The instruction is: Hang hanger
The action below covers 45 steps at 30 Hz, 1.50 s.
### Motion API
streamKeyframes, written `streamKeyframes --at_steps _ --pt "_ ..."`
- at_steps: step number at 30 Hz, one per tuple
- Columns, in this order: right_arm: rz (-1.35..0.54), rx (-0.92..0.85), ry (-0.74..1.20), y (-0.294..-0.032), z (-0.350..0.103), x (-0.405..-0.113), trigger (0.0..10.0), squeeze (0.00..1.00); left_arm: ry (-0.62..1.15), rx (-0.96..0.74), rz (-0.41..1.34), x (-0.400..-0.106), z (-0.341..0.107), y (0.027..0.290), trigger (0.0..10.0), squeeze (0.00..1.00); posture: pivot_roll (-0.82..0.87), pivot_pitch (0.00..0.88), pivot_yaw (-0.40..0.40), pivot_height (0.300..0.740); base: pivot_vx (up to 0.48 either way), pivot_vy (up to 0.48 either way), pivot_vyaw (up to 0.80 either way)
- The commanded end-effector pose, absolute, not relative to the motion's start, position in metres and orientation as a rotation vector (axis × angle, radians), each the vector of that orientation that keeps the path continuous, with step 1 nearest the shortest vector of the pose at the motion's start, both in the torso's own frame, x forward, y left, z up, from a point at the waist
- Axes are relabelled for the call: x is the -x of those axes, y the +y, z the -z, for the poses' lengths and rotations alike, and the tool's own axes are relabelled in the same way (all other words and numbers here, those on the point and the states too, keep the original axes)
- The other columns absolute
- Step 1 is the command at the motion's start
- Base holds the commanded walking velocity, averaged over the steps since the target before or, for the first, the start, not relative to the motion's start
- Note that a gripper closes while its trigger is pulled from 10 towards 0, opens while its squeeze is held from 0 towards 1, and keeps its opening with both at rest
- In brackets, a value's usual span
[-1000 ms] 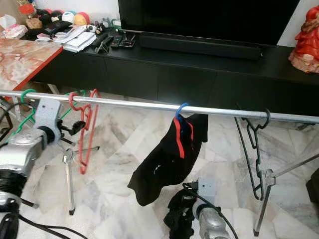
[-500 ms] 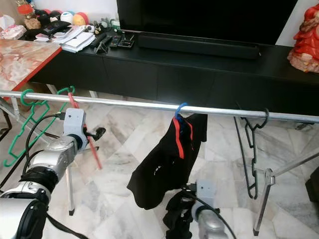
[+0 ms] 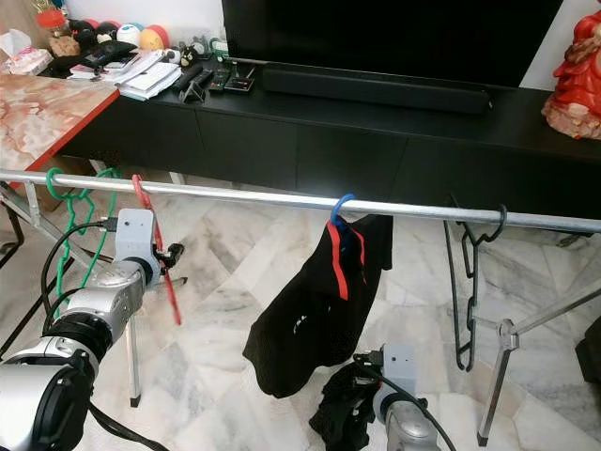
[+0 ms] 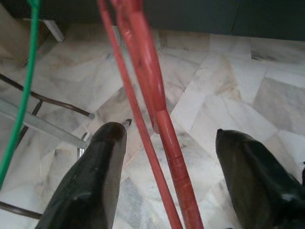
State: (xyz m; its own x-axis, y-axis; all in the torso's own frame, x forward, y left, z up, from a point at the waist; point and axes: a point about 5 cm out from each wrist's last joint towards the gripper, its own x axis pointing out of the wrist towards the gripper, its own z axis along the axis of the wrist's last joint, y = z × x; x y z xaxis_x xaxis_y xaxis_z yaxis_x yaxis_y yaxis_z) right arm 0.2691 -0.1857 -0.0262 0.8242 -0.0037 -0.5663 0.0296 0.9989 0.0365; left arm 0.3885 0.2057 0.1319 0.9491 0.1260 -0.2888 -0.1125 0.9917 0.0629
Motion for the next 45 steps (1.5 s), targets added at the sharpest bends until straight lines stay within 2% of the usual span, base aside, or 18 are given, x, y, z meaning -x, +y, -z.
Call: streamKeyframes --at_steps 1,8,9,10,11,19,20,21,23,45 --pt "0.013 -0.039 0.595 -0.183 0.026 -0.269 10.0 0.00 0.306 0.008 -0.135 -0.389 -0.131 0.205 0.0 0.00 -0.03 0.135 0.005 0.740 0.000 0.000 0.00" --pt "0.011 -0.037 0.595 -0.180 0.026 -0.271 10.0 0.00 0.329 0.045 -0.132 -0.388 -0.126 0.203 0.0 0.00 -0.03 0.136 0.004 0.740 0.000 0.000 0.00" --pt "0.010 -0.037 0.595 -0.180 0.026 -0.271 10.0 0.00 0.337 0.050 -0.100 -0.387 -0.124 0.199 7.0 0.00 -0.03 0.137 0.004 0.740 0.000 0.000 0.00" --pt "0.010 -0.037 0.595 -0.179 0.026 -0.271 10.0 0.00 0.342 0.049 -0.065 -0.387 -0.123 0.195 7.0 0.00 -0.03 0.137 0.004 0.740 0.000 0.000 0.00" --pt "0.010 -0.037 0.595 -0.179 0.026 -0.271 10.0 0.00 0.343 0.061 -0.050 -0.387 -0.122 0.193 10.0 0.00 -0.03 0.139 0.005 0.740 0.000 0.000 0.00" --pt "0.016 -0.040 0.593 -0.182 0.026 -0.270 10.0 0.00 0.379 0.062 -0.089 -0.385 -0.115 0.194 10.0 0.00 -0.04 0.143 0.008 0.740 0.000 0.000 0.00" --pt "0.017 -0.040 0.593 -0.182 0.026 -0.270 10.0 0.00 0.373 0.065 -0.101 -0.385 -0.117 0.196 4.5 0.00 -0.04 0.143 0.008 0.740 0.000 0.000 0.00" --pt "0.018 -0.040 0.593 -0.182 0.026 -0.270 10.0 0.00 0.370 0.061 -0.112 -0.386 -0.118 0.197 2.7 0.00 -0.04 0.143 0.008 0.740 0.000 0.000 0.00" --pt "0.019 -0.039 0.594 -0.183 0.026 -0.270 10.0 0.00 0.366 0.053 -0.134 -0.386 -0.120 0.200 0.0 0.00 -0.04 0.141 0.009 0.740 0.000 0.000 0.00" --pt "0.013 -0.045 0.598 -0.177 0.028 -0.268 10.0 0.00 0.353 0.055 -0.128 -0.386 -0.119 0.200 0.0 0.00 -0.03 0.138 0.010 0.740 0.000 0.000 0.00"
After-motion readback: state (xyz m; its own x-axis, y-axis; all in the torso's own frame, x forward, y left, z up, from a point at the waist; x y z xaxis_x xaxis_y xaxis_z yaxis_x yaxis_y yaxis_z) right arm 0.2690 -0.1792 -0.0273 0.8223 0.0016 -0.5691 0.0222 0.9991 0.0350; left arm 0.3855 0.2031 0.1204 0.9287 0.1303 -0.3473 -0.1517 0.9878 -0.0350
